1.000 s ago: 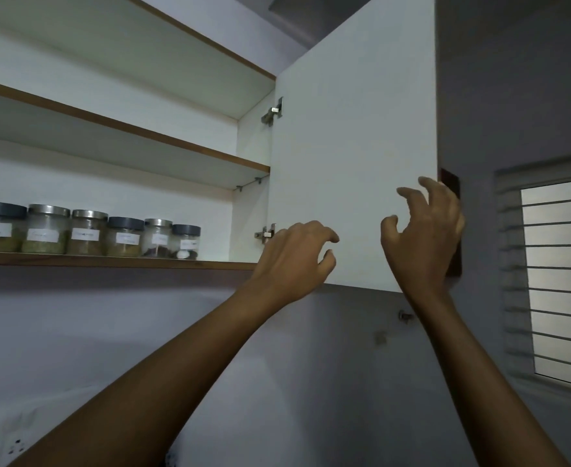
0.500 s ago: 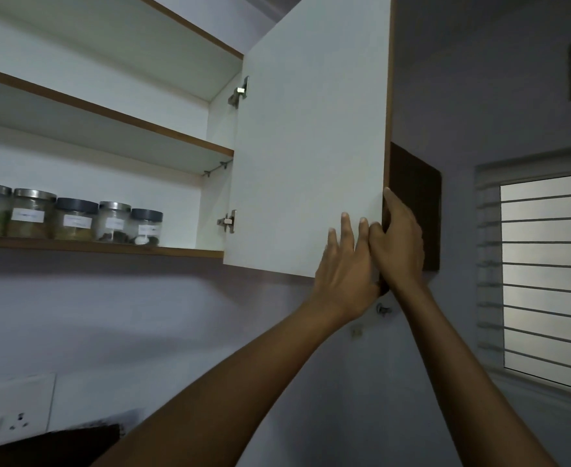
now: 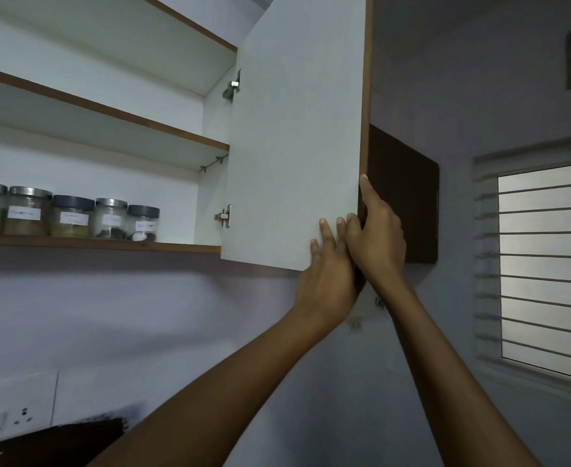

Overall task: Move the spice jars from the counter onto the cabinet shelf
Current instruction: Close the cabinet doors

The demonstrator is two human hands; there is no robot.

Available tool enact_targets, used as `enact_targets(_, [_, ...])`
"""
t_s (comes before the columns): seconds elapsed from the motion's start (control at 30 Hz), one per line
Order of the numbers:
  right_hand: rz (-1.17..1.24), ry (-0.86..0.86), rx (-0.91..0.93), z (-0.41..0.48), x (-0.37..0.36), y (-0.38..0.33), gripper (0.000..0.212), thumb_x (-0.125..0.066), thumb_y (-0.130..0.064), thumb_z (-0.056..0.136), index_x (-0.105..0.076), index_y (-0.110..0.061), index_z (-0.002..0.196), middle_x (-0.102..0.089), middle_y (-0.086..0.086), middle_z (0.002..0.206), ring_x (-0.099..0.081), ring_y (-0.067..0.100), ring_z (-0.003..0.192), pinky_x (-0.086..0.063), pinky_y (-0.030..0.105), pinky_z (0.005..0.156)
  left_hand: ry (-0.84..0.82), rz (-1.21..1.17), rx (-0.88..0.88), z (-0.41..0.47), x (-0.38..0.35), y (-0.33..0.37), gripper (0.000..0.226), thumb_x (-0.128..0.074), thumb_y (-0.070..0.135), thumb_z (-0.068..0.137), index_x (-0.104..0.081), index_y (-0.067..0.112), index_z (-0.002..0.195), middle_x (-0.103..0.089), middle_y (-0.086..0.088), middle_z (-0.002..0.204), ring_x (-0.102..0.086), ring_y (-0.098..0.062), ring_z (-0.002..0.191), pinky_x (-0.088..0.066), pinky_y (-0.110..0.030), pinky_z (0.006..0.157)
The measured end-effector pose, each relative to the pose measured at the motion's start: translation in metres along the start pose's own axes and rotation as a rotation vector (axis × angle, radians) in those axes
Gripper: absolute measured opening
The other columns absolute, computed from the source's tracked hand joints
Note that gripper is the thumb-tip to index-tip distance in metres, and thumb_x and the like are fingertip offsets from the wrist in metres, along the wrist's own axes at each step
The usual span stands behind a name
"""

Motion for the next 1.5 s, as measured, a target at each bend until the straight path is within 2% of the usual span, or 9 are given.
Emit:
enact_targets(0.2, [-0.020, 0.007, 0.039, -0.010, -0.008, -0.027, 0.060, -0.048, -0.019, 0.094, -0.021, -0.025, 0.147, -0.054, 0.008, 0.109, -0.046, 0.009, 0.082, -0.038, 0.024, 0.067, 0.056, 0.004, -0.054, -0.015, 0.026, -0.011, 0.080, -0.050, 0.027, 0.096, 0.009, 0.016, 0.148, -0.005, -0.011, 0.158, -0.026, -0.033, 0.140, -0.036, -0.046, 0.108])
enact_targets(0.4, [-0.017, 0.019, 0.077, -0.019, -0.019, -0.058, 0.058, -0.048, -0.019, 0.095, -0.022, -0.024, 0.147, -0.052, 0.008, 0.106, -0.046, 0.008, 0.077, -0.031, 0.011, 0.055, 0.143, -0.014, -0.095, -0.037, 0.054, -0.024, 0.077, -0.053, 0.020, 0.094, 0.001, 0.014, 0.149, -0.025, -0.012, 0.153, -0.046, -0.027, 0.128, -0.044, -0.040, 0.102])
enact_targets(0.6, [-0.045, 0.056, 0.132, -0.031, -0.033, -0.093, 0.057, -0.048, -0.018, 0.095, -0.024, -0.022, 0.147, -0.052, 0.008, 0.107, -0.045, 0.008, 0.074, -0.034, 0.017, 0.054, 0.226, -0.050, -0.143, -0.059, 0.086, -0.044, 0.074, -0.059, 0.018, 0.091, -0.014, 0.012, 0.149, -0.043, -0.013, 0.143, -0.060, -0.022, 0.111, -0.051, -0.032, 0.093])
enact_targets(0.7, [-0.046, 0.077, 0.178, -0.039, -0.044, -0.114, 0.056, -0.045, -0.017, 0.095, -0.024, -0.020, 0.147, -0.050, 0.007, 0.106, -0.044, 0.008, 0.070, -0.032, 0.012, 0.052, 0.261, -0.072, -0.149, -0.072, 0.108, -0.055, 0.069, -0.062, 0.021, 0.089, -0.026, 0.010, 0.146, -0.052, -0.011, 0.135, -0.061, -0.019, 0.105, -0.052, -0.025, 0.087])
enact_targets(0.87, [-0.034, 0.090, 0.258, -0.052, -0.066, -0.156, 0.054, -0.045, -0.016, 0.095, -0.026, -0.016, 0.146, -0.048, 0.007, 0.103, -0.047, 0.012, 0.068, -0.034, 0.018, 0.050, 0.315, -0.148, -0.120, -0.093, 0.143, -0.080, 0.062, -0.071, 0.020, 0.081, -0.044, 0.007, 0.135, -0.064, -0.004, 0.116, -0.062, -0.008, 0.095, -0.049, -0.012, 0.079])
enact_targets(1.07, [-0.057, 0.117, 0.311, -0.064, -0.099, -0.201, 0.054, -0.052, -0.013, 0.090, -0.035, -0.010, 0.142, -0.050, 0.009, 0.094, -0.049, 0.016, 0.063, -0.039, 0.026, 0.045, 0.356, -0.204, -0.033, -0.110, 0.174, -0.117, 0.046, -0.072, 0.016, 0.079, -0.055, 0.005, 0.121, -0.070, -0.003, 0.096, -0.067, -0.012, 0.085, -0.056, -0.027, 0.072])
enact_targets(1.17, [-0.074, 0.131, 0.322, -0.068, -0.115, -0.220, 0.054, -0.056, -0.010, 0.087, -0.040, -0.006, 0.139, -0.051, 0.009, 0.090, -0.047, 0.016, 0.061, -0.030, 0.023, 0.043, 0.387, -0.219, -0.010, -0.117, 0.187, -0.133, 0.042, -0.072, 0.015, 0.080, -0.057, 0.005, 0.118, -0.071, -0.003, 0.093, -0.067, -0.012, 0.084, -0.056, -0.025, 0.070])
enact_targets(1.33, [-0.049, 0.141, 0.346, -0.072, -0.140, -0.240, 0.056, -0.062, -0.012, 0.083, -0.044, -0.005, 0.136, -0.054, 0.011, 0.091, -0.048, 0.016, 0.061, -0.036, 0.023, 0.045, 0.454, -0.257, 0.026, -0.126, 0.203, -0.156, 0.049, -0.072, 0.012, 0.080, -0.054, 0.005, 0.125, -0.071, -0.001, 0.098, -0.067, -0.011, 0.088, -0.054, -0.015, 0.074])
enact_targets(1.5, [-0.007, 0.215, 0.377, -0.073, -0.160, -0.252, 0.055, -0.069, -0.014, 0.076, -0.054, -0.006, 0.128, -0.054, 0.009, 0.083, -0.042, 0.012, 0.057, -0.031, 0.020, 0.043, 0.515, -0.368, 0.045, -0.132, 0.217, -0.175, 0.054, -0.073, 0.008, 0.078, -0.053, 0.012, 0.129, -0.067, 0.008, 0.104, -0.065, -0.005, 0.097, -0.054, -0.018, 0.083])
Point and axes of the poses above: each hand's wrist, its own z-axis towards the middle knuckle, its own x-axis out of the back of the hand, y = z × x, the point moved 2 cm from there along z, towards the middle knuckle
